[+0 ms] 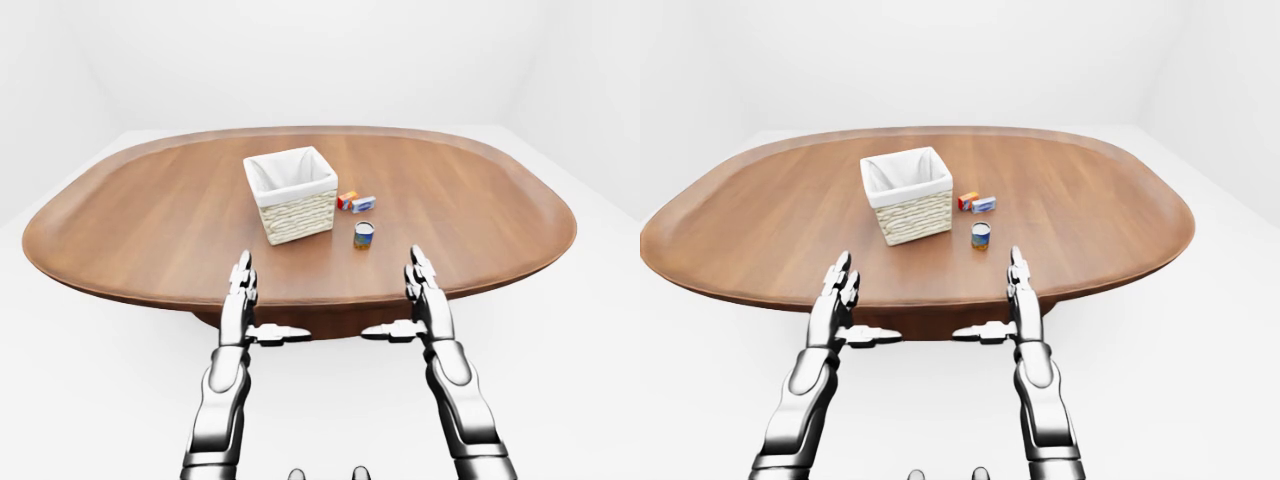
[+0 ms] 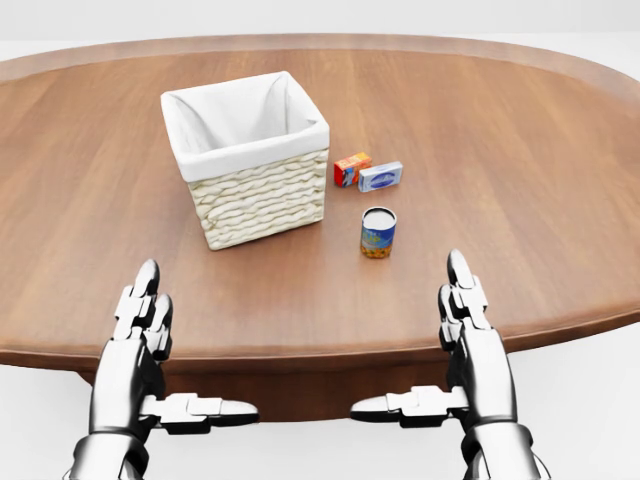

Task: Pick up the alphabet soup and put it in the basket.

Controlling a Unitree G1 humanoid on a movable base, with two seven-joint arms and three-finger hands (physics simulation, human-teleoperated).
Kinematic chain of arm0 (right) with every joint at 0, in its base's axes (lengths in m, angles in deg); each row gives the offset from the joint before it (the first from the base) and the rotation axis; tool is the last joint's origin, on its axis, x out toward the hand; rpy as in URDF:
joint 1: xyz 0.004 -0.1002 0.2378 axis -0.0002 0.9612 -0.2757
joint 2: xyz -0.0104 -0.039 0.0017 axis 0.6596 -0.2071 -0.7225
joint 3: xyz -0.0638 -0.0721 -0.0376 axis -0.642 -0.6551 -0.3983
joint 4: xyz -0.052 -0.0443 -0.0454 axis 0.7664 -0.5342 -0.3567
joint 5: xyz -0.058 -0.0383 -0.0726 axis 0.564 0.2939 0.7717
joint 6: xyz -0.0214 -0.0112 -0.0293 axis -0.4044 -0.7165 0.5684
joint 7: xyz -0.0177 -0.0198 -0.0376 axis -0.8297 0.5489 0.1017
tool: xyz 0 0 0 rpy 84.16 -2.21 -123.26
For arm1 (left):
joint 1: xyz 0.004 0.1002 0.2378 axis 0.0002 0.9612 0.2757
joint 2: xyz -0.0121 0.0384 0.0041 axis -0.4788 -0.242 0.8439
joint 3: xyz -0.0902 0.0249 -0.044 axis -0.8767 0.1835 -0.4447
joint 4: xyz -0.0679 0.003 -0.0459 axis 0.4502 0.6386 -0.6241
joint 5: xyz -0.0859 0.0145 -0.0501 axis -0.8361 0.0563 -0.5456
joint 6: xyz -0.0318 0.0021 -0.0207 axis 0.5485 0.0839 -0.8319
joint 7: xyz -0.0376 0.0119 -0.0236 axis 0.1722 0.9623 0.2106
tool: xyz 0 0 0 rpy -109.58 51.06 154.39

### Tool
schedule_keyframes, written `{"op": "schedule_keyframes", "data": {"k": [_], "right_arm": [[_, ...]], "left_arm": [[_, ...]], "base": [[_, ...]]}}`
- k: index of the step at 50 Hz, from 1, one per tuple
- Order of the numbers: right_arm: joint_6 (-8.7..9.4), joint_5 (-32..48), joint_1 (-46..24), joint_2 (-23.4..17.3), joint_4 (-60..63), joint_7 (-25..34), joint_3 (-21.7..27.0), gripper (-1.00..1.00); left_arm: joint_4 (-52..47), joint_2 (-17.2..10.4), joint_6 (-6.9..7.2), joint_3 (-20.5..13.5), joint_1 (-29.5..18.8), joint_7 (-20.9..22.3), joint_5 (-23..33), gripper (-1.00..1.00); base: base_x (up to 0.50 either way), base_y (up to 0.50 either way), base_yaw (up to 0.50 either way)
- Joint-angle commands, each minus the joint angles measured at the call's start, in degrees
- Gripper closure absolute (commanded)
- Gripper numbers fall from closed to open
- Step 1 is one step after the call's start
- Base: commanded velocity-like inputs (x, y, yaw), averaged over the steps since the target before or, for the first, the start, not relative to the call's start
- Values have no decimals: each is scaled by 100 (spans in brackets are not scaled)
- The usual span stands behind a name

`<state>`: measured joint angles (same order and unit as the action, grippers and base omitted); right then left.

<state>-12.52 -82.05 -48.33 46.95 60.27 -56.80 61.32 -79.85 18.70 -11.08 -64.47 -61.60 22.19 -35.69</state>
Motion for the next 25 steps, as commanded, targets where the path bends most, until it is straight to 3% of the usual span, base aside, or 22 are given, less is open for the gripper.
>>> {"op": "schedule_keyframes", "data": {"k": [1, 4, 6, 8, 15, 20, 22, 25], "right_arm": [[245, 96, 142, -39, 313, 122, 44, -100], [186, 30, 228, -31, 438, 217, 31, -100], [221, 17, 235, -31, 456, 248, 26, -100], [94, 76, 231, -42, 374, 257, 12, -100], [186, -13, 216, -57, 376, 436, 34, -100], [227, -34, 238, -55, 423, 490, 41, -100], [158, -19, 202, -51, 317, 481, 42, -100], [223, -49, 201, -54, 366, 501, 47, -100]], "left_arm": [[-152, -57, 204, -85, 84, 181, -79, -100], [123, -79, 19, -168, -57, 103, -40, -100], [349, -98, -32, -200, -173, 117, -75, -100], [257, -107, -24, -201, -137, 85, -54, -100], [-717, -77, 63, -187, 333, 11, 102, -100], [-1403, -33, -55, -200, 692, 50, 92, -100], [-1728, 4, -163, -203, 873, -29, 172, -100], [-2160, 31, -156, -201, 1103, -25, 184, -100]], "base": [[0, 0, 0], [0, 0, 0], [0, 0, 0], [0, 0, 0], [0, 0, 0], [3, 0, 0], [17, 0, 0], [18, 0, 0]]}}
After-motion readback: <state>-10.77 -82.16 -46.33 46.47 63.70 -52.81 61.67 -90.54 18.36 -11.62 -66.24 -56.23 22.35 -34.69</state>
